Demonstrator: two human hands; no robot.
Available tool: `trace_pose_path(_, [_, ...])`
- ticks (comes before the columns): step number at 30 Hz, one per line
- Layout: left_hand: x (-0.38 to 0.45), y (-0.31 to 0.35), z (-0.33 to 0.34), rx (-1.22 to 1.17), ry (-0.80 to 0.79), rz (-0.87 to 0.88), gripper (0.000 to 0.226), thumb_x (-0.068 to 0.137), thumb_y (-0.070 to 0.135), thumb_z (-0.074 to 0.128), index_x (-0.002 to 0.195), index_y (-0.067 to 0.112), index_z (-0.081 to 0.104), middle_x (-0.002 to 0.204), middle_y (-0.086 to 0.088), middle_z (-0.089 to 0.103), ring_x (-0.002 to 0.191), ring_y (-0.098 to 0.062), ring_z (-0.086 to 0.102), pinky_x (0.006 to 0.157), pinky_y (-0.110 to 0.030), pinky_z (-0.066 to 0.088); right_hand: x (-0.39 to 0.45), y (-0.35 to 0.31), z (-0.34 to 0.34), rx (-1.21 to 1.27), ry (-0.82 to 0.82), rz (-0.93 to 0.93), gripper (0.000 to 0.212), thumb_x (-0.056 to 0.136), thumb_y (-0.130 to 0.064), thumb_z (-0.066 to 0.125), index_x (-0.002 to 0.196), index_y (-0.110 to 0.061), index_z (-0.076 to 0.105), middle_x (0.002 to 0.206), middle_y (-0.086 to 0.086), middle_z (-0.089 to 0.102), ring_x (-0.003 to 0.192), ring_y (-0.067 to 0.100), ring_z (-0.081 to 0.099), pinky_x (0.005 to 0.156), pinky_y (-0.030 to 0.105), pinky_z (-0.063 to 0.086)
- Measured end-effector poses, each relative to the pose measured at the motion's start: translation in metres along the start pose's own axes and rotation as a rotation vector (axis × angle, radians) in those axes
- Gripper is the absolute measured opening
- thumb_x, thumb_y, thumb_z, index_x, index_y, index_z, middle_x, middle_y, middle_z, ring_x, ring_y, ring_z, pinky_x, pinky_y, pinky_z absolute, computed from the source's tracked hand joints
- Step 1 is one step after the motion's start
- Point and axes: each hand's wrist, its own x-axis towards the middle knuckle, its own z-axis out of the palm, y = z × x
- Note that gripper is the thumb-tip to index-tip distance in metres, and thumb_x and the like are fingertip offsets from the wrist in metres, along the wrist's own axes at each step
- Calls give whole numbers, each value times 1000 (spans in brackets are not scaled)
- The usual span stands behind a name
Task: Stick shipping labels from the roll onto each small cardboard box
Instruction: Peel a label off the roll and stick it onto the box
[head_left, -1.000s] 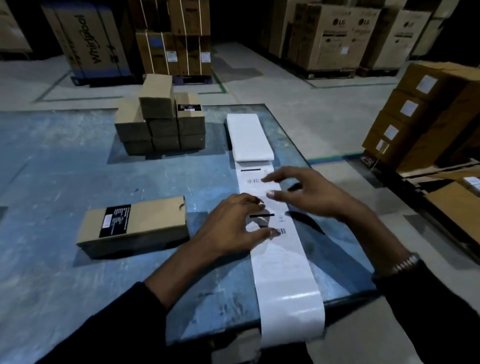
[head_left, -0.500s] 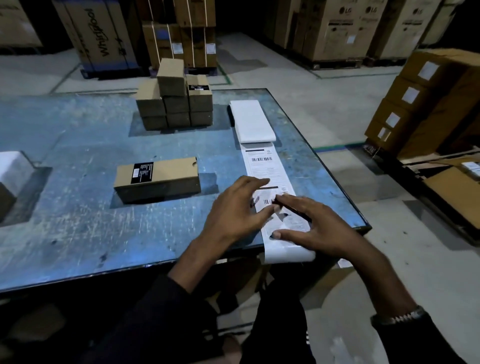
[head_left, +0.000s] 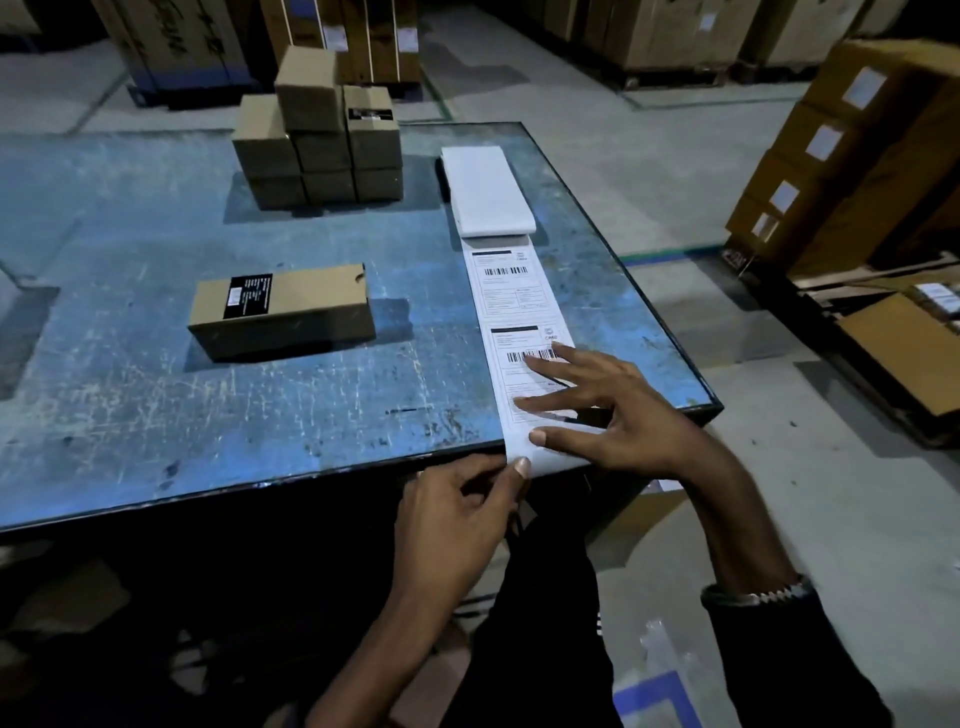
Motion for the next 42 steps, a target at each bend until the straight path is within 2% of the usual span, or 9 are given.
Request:
trace_pose_path(2, [-3,9,8,-363,-36,-97,5,98,24,77,101,24,81,86,-2,83,70,-23,80,59,-26,56,-8,-4,-1,24,-20,15,46,86,-72,70,127,-52,73,160,-32,43,156,-9,22,131,44,16])
trace_pose_path(4, [-3,12,14,-474,-32,-112,8,98,12,74,103,16,78,86,-7,82,65,-24,78,54,-21,54,-16,-7,-1,68,-25,22,41,90,-63,75,128,-51,73,161,-29,44,155,-11,22,132,43,13])
trace_pose_path(9, [-1,13,21,-534,-6,-76,12,99,12,71,110,10,76,92,-6,83,53,-17,71,53,-18,52,-28,-14,6,116,41,11,42,88,-68,68,125,-51,75,152,-28,56,152,-10,31,131,49,18])
trace_pose_path(18, [10,11,16,-551,-46,20,14,100,3,67,106,11,78,84,-6,80,60,-13,71,59,-20,56,-17,-22,26,148,279,11,31,87,-63,69,106,-43,84,128,-28,71,145,-3,47,118,61,38])
trace_pose_path(25, [8,9,16,-496,-66,19,14,101,1,66,109,9,73,89,-6,81,52,-16,69,53,-20,52,-18,-27,31,253,267,90,26,83,-62,70,100,-46,81,113,-29,74,143,-3,48,112,62,46])
trace_pose_path(29, [8,9,17,-519,-71,-14,15,99,1,69,112,8,72,95,-6,82,50,-18,69,51,-20,51,-16,-25,35,214,298,99,31,81,-58,67,94,-36,84,108,-28,75,142,-3,48,111,62,47])
trace_pose_path(36, [8,4,18,-582,-81,-31,20,98,-3,68,113,10,75,98,-9,83,59,-14,73,55,-24,58,-10,-29,39,211,339,96,20,85,-40,69,87,-27,84,101,-26,75,140,2,50,97,51,59])
trace_pose_path(39, [7,6,15,-578,-76,-43,20,98,-5,68,111,9,73,93,-8,83,49,-15,69,48,-21,53,-9,-33,37,156,368,79,14,88,-38,70,88,-29,81,99,-32,71,136,2,53,103,51,54])
trace_pose_path(42, [6,6,12,-529,-77,-44,21,97,-4,70,109,13,73,92,-6,83,43,-17,66,46,-20,50,-6,-33,26,126,460,114,7,97,-25,74,92,-23,78,99,-30,64,111,-3,60,97,25,51])
